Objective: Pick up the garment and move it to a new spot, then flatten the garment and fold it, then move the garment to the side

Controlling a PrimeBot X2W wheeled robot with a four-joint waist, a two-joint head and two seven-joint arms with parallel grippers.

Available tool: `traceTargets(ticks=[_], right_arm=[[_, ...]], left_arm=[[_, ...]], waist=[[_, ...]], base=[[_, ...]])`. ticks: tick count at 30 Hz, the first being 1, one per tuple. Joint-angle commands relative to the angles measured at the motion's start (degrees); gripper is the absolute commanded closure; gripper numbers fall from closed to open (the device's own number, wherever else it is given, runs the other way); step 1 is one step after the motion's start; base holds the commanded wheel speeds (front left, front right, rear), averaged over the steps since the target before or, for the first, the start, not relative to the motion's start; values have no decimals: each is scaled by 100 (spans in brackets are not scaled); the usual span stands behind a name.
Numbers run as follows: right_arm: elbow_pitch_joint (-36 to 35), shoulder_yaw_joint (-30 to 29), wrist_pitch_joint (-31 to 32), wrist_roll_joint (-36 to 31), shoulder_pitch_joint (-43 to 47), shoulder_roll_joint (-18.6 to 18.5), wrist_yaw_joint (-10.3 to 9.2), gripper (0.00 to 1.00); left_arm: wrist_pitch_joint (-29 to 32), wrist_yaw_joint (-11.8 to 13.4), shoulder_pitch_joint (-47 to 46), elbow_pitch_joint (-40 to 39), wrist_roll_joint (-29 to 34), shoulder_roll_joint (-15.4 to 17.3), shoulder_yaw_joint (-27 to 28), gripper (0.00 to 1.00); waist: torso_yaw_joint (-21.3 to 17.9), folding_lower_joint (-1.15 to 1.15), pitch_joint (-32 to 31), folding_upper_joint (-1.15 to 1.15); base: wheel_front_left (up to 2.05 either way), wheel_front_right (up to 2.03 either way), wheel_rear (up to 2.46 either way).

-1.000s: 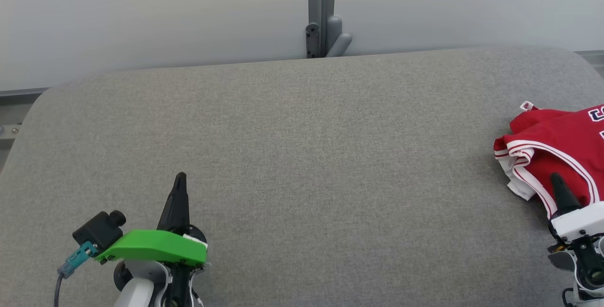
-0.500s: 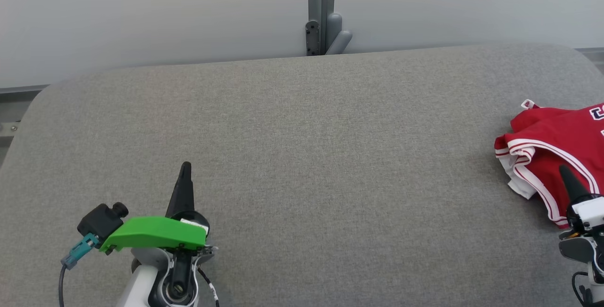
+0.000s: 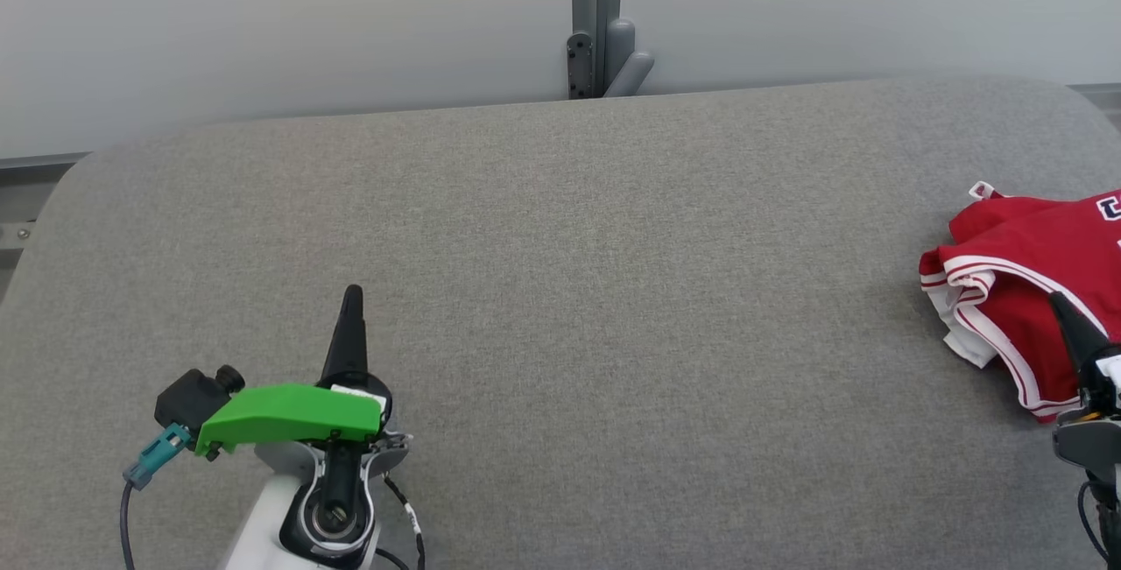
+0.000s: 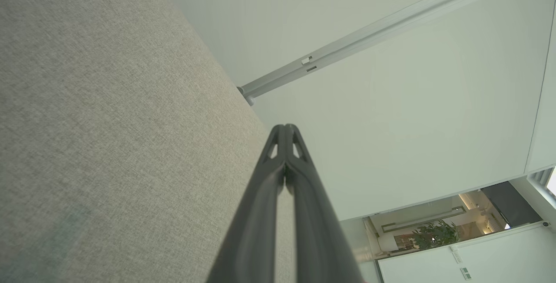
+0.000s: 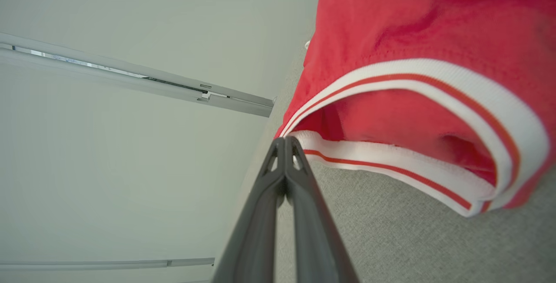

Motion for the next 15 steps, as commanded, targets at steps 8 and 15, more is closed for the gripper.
traceTargets(ticks=[8,15], right_arm=[[213,-188,241,533,-306,-123,3,100],[381,-305,399,876,-430,-167,3,100]], left_arm=[[-53,-104,-314,134,-512,-67,-43,100],[-68,-157,-424,251,-855,-116,-75,100]], waist=[[1,0,26,0],[1,0,47,0]], base=[[0,0,0],[0,0,0]])
